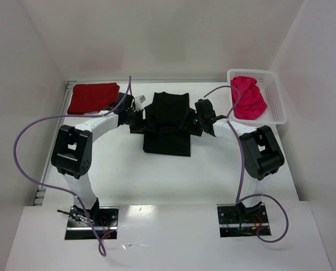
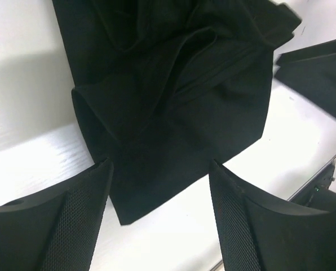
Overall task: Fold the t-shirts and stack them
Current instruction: Fold the folded rectangular tshirt in 1/3 of the way
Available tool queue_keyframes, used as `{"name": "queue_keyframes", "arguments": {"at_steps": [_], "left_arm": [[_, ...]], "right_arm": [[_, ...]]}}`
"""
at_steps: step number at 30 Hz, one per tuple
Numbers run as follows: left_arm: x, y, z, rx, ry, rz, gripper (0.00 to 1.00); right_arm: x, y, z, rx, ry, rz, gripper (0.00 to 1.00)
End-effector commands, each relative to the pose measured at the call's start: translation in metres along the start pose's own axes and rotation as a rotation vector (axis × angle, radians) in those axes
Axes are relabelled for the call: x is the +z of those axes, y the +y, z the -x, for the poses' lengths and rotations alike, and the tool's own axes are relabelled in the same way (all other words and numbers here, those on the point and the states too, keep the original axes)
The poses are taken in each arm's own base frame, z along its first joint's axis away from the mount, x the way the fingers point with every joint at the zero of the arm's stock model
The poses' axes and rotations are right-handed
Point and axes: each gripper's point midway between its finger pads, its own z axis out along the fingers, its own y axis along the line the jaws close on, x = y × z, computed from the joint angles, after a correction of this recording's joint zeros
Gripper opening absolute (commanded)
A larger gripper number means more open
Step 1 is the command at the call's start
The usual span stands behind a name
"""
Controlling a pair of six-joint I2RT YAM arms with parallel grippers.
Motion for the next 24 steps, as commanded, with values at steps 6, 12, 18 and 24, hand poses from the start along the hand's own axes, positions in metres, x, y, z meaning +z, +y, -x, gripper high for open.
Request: {"name": "queue_keyframes", "arguments": {"at_steps": [6,12,18,24], "left_arm": [[0.024,-0.002,0.013,-0.001,-0.022,-0.027,0.71],[0.034,0.000,0.024,-0.005,-0.035,-0.023,0.61],[0.035,-0.002,0.033,-0.004,-0.056,-0.022,0.49],[0.033,-0.004,0.046,0.003,-0.081,-0.037,0.39]], "right_arm": [[0.029,0.018,0.012,-0.036,-0.013,0.032,0.63],[0.030,0.020,0.020,-0.038,-0.043,0.028,0.56],[0.024,0.024,0.034,-0.050,-0.095,0.024,0.44],[0.023,0.030,0.047,-0.062,-0.142,0.031,0.39]]}}
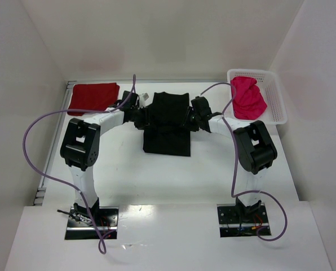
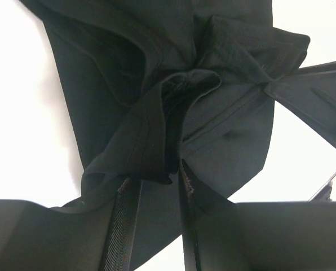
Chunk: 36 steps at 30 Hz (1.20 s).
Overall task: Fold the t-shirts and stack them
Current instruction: Fold the folded rectangular tshirt in 1/3 of the way
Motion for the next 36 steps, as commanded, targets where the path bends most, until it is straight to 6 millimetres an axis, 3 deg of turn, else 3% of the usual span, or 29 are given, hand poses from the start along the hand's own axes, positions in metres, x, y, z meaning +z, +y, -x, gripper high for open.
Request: {"name": "queue_keyframes", "arguments": {"at_steps": [1,8,13,15,19,21,24,27,30,31,33,34,35,36], "left_arm": [[0.003,-0.006,0.020,0.021,-0.044,-0.027,0.39],[0.002,-0.008,0.045,0.041,-0.090,-0.048,0.39],[0.001,-0.005,0.063,0.049,-0.117,-0.058,0.51],[0.000,-0.002,0.071,0.057,-0.131,-0.055,0.56],[0.005,0.010,0.084,0.051,-0.139,-0.044,0.64],[0.005,0.006,0.092,0.061,-0.155,-0.050,0.73],[0.001,0.009,0.103,0.073,-0.184,-0.033,0.78],[-0.017,0.003,0.115,0.103,-0.225,-0.037,0.84],[-0.039,0.004,0.114,0.142,-0.251,-0.028,0.86],[-0.051,-0.003,0.114,0.165,-0.268,-0.032,0.86],[-0.057,-0.004,0.108,0.196,-0.281,-0.032,0.86],[-0.059,0.000,0.095,0.201,-0.267,-0.026,0.86],[-0.058,-0.003,0.085,0.215,-0.247,-0.063,0.83],[-0.058,-0.006,0.080,0.268,-0.248,-0.092,0.79]], "right_arm": [[-0.007,0.029,0.040,-0.036,-0.136,0.057,0.39],[-0.007,0.043,0.071,-0.039,-0.214,0.081,0.40],[-0.002,0.048,0.088,-0.034,-0.238,0.091,0.42],[0.006,0.039,0.086,-0.027,-0.227,0.072,0.44],[0.005,0.042,0.090,-0.027,-0.235,0.079,0.49],[-0.002,0.046,0.093,-0.037,-0.250,0.090,0.57],[-0.020,0.044,0.101,-0.057,-0.297,0.065,0.67],[-0.047,0.051,0.113,-0.082,-0.354,0.079,0.78],[-0.067,0.058,0.112,-0.117,-0.370,0.116,0.80],[-0.067,0.054,0.104,-0.119,-0.350,0.119,0.78],[-0.068,0.054,0.095,-0.136,-0.322,0.136,0.63],[-0.064,0.048,0.085,-0.137,-0.295,0.133,0.55],[-0.062,0.048,0.081,-0.140,-0.283,0.145,0.35],[-0.061,0.052,0.073,-0.160,-0.254,0.183,0.28]]}}
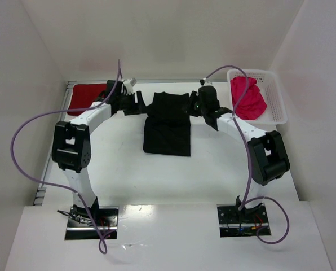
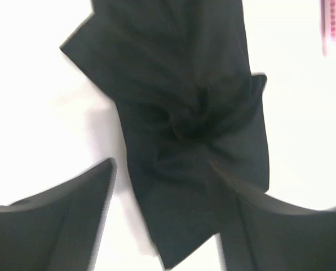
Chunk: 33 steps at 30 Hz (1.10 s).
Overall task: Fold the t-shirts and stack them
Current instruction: Fold the folded rectangular tshirt in 1/3 of the way
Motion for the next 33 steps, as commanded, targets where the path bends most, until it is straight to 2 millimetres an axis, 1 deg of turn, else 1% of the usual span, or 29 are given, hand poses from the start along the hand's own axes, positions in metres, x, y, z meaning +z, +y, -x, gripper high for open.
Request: {"name": "queue_keyframes", "arguments": {"at_steps": [1,2,3,4,5,6,7,8,9,10,11,12,13,14,15,16,18,19,20,21,22,23,25,26,28,29,30,31,33], "left_arm": [[-0.021,-0.027,0.002,0.169,-0.058,-0.092,0.70],[-0.018,-0.023,-0.011,0.174,-0.041,-0.059,0.63],[-0.015,-0.032,-0.015,0.200,-0.030,-0.074,0.57],[-0.014,-0.029,-0.022,0.200,-0.013,-0.069,0.52],[-0.014,-0.029,-0.022,0.200,-0.013,-0.069,0.38],[-0.011,-0.037,-0.030,0.183,0.013,-0.110,0.32],[-0.003,-0.035,-0.036,0.156,0.036,-0.126,0.27],[0.000,-0.037,-0.037,0.154,0.043,-0.142,0.25],[0.007,-0.037,-0.042,0.139,0.060,-0.175,0.24],[0.010,-0.037,-0.043,0.136,0.066,-0.183,0.24],[0.013,-0.037,-0.039,0.130,0.064,-0.184,0.24],[0.017,-0.036,-0.037,0.133,0.058,-0.185,0.24],[0.024,-0.031,-0.041,0.123,0.073,-0.181,0.24],[0.027,-0.033,-0.033,0.131,0.061,-0.184,0.24],[0.035,-0.031,-0.041,0.123,0.087,-0.183,0.24],[0.038,-0.029,-0.039,0.123,0.085,-0.175,0.24],[0.044,-0.026,-0.040,0.117,0.095,-0.171,0.24],[0.049,-0.022,-0.038,0.117,0.094,-0.162,0.24],[0.052,-0.020,-0.041,0.112,0.101,-0.160,0.24],[0.051,-0.023,-0.034,0.120,0.087,-0.164,0.24],[0.055,-0.020,-0.035,0.117,0.092,-0.163,0.24],[0.058,-0.018,-0.034,0.118,0.090,-0.154,0.24],[0.059,-0.017,-0.031,0.112,0.080,-0.146,0.25],[0.059,-0.017,-0.027,0.116,0.069,-0.138,0.25],[0.064,-0.015,-0.022,0.122,0.057,-0.130,0.29],[0.064,-0.014,-0.020,0.121,0.055,-0.121,0.29],[0.067,-0.011,-0.024,0.115,0.065,-0.118,0.30],[0.070,-0.008,-0.022,0.116,0.061,-0.108,0.31],[0.071,-0.004,-0.022,0.112,0.063,-0.085,0.32]], "right_arm": [[-0.004,0.001,-0.018,-0.041,0.045,0.072,0.23],[-0.004,0.005,-0.019,-0.042,0.049,0.093,0.19],[-0.003,0.004,-0.029,-0.057,0.083,0.109,0.15],[0.002,-0.001,-0.036,-0.055,0.100,0.099,0.13],[0.005,-0.004,-0.040,-0.054,0.110,0.092,0.12],[0.008,-0.005,-0.046,-0.052,0.128,0.095,0.12],[0.013,-0.005,-0.052,-0.049,0.155,0.106,0.12],[0.016,-0.008,-0.058,-0.047,0.172,0.105,0.12],[0.019,-0.006,-0.059,-0.046,0.178,0.114,0.13],[0.024,-0.002,-0.053,-0.047,0.169,0.120,0.13],[0.031,-0.005,-0.060,-0.044,0.196,0.117,0.13],[0.034,-0.005,-0.062,-0.056,0.203,0.125,0.15],[0.038,-0.003,-0.058,-0.056,0.203,0.125,0.15],[0.045,-0.006,-0.066,-0.053,0.226,0.125,0.15],[0.048,-0.007,-0.066,-0.064,0.228,0.124,0.15],[0.052,-0.005,-0.063,-0.066,0.222,0.128,0.15],[0.059,-0.009,-0.069,-0.063,0.236,0.120,0.15],[0.060,-0.005,-0.063,-0.065,0.224,0.127,0.15],[0.063,-0.010,-0.067,-0.064,0.228,0.110,0.16],[0.066,-0.010,-0.067,-0.064,0.229,0.109,0.16],[0.067,-0.008,-0.063,-0.065,0.220,0.115,0.17],[0.069,-0.011,-0.065,-0.065,0.223,0.102,0.17],[0.074,-0.010,-0.057,-0.068,0.200,0.093,0.19],[0.076,-0.014,-0.060,-0.068,0.202,0.079,0.19],[0.080,-0.011,-0.055,-0.078,0.191,0.086,0.19],[0.082,-0.016,-0.061,-0.076,0.209,0.075,0.19],[0.083,-0.012,-0.056,-0.077,0.198,0.082,0.20],[0.087,-0.015,-0.056,-0.078,0.194,0.070,0.21],[0.089,-0.019,-0.062,-0.075,0.212,0.059,0.21]]}}
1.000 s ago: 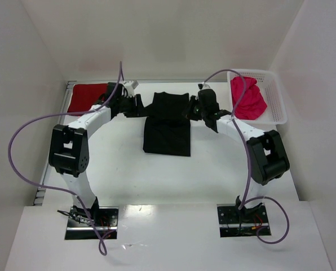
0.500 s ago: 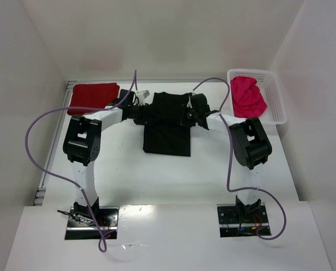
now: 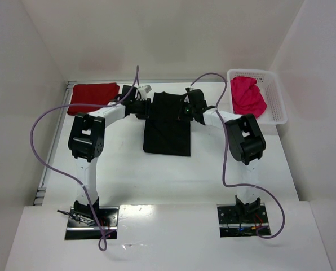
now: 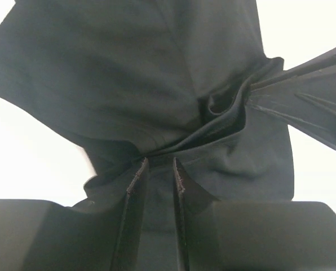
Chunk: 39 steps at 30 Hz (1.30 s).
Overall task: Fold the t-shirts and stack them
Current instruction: Fold the folded rectangular tshirt in 1/3 of the way
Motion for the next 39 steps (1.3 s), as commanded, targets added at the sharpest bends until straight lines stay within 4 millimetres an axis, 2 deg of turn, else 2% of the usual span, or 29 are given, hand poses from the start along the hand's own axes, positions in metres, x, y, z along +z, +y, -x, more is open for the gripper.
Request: {"name": "queue_keyframes", "arguments": {"at_steps": [1,6,8,9,10,11,12,13,14,17,18,19,20,21,22,23,24,25,27,31,32,33,35,36,39], "left_arm": [[0.006,0.006,0.018,0.029,-0.049,0.029,0.32],[0.004,0.023,0.020,0.012,-0.060,0.076,0.35],[-0.005,0.032,0.028,0.004,-0.082,0.097,0.38],[-0.010,0.028,0.033,0.012,-0.096,0.094,0.39],[-0.016,0.029,0.039,0.012,-0.112,0.098,0.45],[-0.019,0.027,0.041,0.018,-0.122,0.095,0.50],[-0.031,0.023,0.053,0.027,-0.153,0.096,0.56],[-0.036,0.019,0.058,0.035,-0.166,0.094,0.63],[-0.041,0.014,0.062,0.043,-0.179,0.091,0.69],[-0.062,0.002,0.065,0.063,-0.179,0.078,0.79],[-0.073,-0.008,0.069,0.086,-0.192,0.065,0.83],[-0.076,-0.008,0.063,0.098,-0.186,0.068,0.86],[-0.082,-0.012,0.056,0.086,-0.163,0.063,0.87],[-0.093,-0.021,0.056,0.090,-0.170,0.061,0.89],[-0.099,-0.026,0.051,0.098,-0.158,0.049,0.89],[-0.100,-0.026,0.033,0.079,-0.108,0.040,0.91],[-0.110,-0.036,0.029,0.081,-0.107,0.022,0.91],[-0.114,-0.039,0.020,0.073,-0.091,0.010,0.93],[-0.117,-0.045,-0.009,0.022,-0.032,0.011,0.94],[-0.116,-0.053,-0.056,-0.086,0.070,0.011,1.00],[-0.114,-0.042,-0.079,-0.127,0.107,0.053,1.00],[-0.111,-0.047,-0.090,-0.128,0.128,0.058,1.00],[-0.112,-0.044,-0.105,-0.136,0.161,0.089,1.00],[-0.113,-0.039,-0.108,-0.141,0.168,0.117,1.00],[-0.112,-0.034,-0.122,-0.158,0.213,0.153,1.00]], "right_arm": [[0.008,-0.003,0.013,-0.022,-0.033,-0.013,0.21],[0.011,-0.012,0.011,-0.018,-0.033,-0.050,0.23],[0.005,-0.010,0.020,-0.030,-0.060,-0.059,0.24],[-0.003,-0.003,0.030,-0.036,-0.090,-0.053,0.27],[-0.009,-0.001,0.032,-0.037,-0.095,-0.050,0.29],[-0.015,0.003,0.042,-0.042,-0.132,-0.047,0.30],[-0.021,0.005,0.047,-0.043,-0.149,-0.053,0.38],[-0.035,0.016,0.060,-0.051,-0.186,-0.033,0.41],[-0.043,0.017,0.069,-0.049,-0.208,-0.029,0.43],[-0.072,0.028,0.092,-0.051,-0.273,-0.026,0.64],[-0.077,0.027,0.087,-0.050,-0.268,-0.029,0.71],[-0.085,0.027,0.087,-0.050,-0.274,-0.036,0.78],[-0.102,0.035,0.094,-0.064,-0.305,-0.020,0.81],[-0.109,0.033,0.091,-0.062,-0.304,-0.033,0.84],[-0.112,0.026,0.076,-0.055,-0.266,-0.054,0.92],[-0.126,0.028,0.074,-0.065,-0.268,-0.054,0.96],[-0.128,0.021,0.060,-0.059,-0.233,-0.073,0.99],[-0.132,0.014,0.046,-0.051,-0.189,-0.097,0.99],[-0.141,0.007,0.018,-0.034,-0.125,-0.098,0.99],[-0.159,-0.005,-0.025,0.036,-0.045,-0.120,0.99],[-0.161,-0.004,-0.034,0.044,-0.027,-0.121,0.99],[-0.161,-0.008,-0.050,0.052,0.005,-0.130,0.99],[-0.162,-0.002,-0.066,0.055,0.025,-0.126,0.99],[-0.163,-0.010,-0.079,0.061,0.062,-0.149,0.99],[-0.162,-0.013,-0.100,0.077,0.109,-0.162,0.99]]}}
